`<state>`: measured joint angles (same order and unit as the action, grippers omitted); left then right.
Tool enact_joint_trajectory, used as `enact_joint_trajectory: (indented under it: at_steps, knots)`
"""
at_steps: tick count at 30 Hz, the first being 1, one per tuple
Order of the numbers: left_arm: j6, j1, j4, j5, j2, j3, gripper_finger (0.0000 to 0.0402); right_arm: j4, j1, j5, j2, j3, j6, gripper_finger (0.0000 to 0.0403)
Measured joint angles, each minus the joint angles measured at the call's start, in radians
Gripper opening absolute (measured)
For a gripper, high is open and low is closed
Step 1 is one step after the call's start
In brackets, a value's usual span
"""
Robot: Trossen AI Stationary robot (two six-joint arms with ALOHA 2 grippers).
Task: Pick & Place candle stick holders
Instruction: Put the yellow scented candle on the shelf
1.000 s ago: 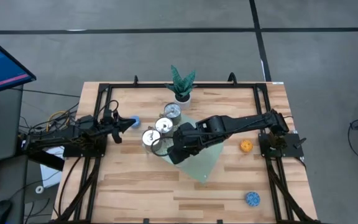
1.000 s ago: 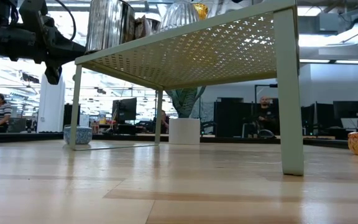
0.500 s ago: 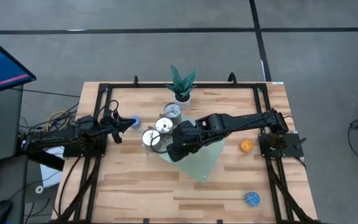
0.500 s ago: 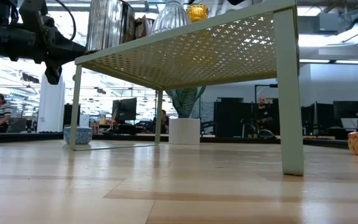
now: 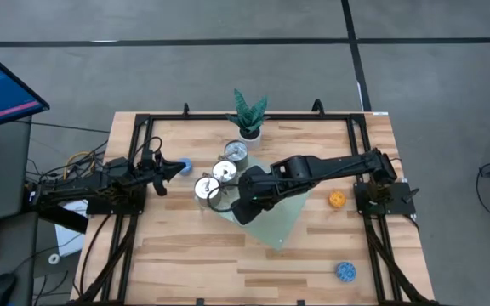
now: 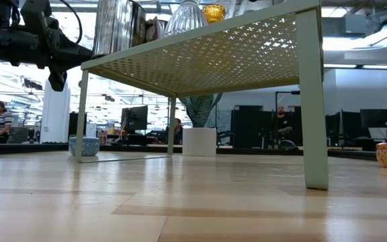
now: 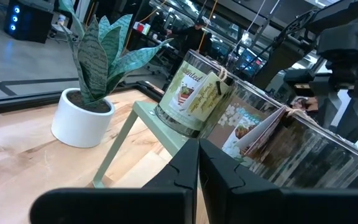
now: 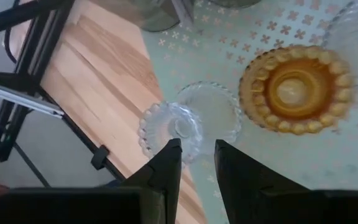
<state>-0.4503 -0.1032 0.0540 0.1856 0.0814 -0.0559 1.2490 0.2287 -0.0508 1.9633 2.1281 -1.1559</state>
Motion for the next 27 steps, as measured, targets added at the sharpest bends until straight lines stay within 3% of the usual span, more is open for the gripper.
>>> enact_joint_trajectory:
  at_steps: [10,14,18,22,27]
  knots:
    - [0.0,0.0,0.0,0.0,0.0,0.0,0.0011,0.003,-0.003,0.01,-0.006,0.001,0.037,0.0088]
    - [0.0,0.0,0.0,0.0,0.0,0.0,0.0011,0.083,-0.002,0.024,-0.037,0.054,0.055,0.0088]
    - [0.0,0.0,0.002,0.0,-0.001,0.0,0.0011,0.289,0.009,-0.025,-0.097,0.111,0.036,0.0087]
    - [0.0,0.0,0.011,0.0,0.007,0.0,0.0011,0.314,0.035,-0.121,-0.171,0.042,0.026,0.009]
    - [0.0,0.0,0.022,0.0,0.031,0.0,0.0011,0.325,0.046,-0.085,-0.217,-0.077,0.064,0.0124]
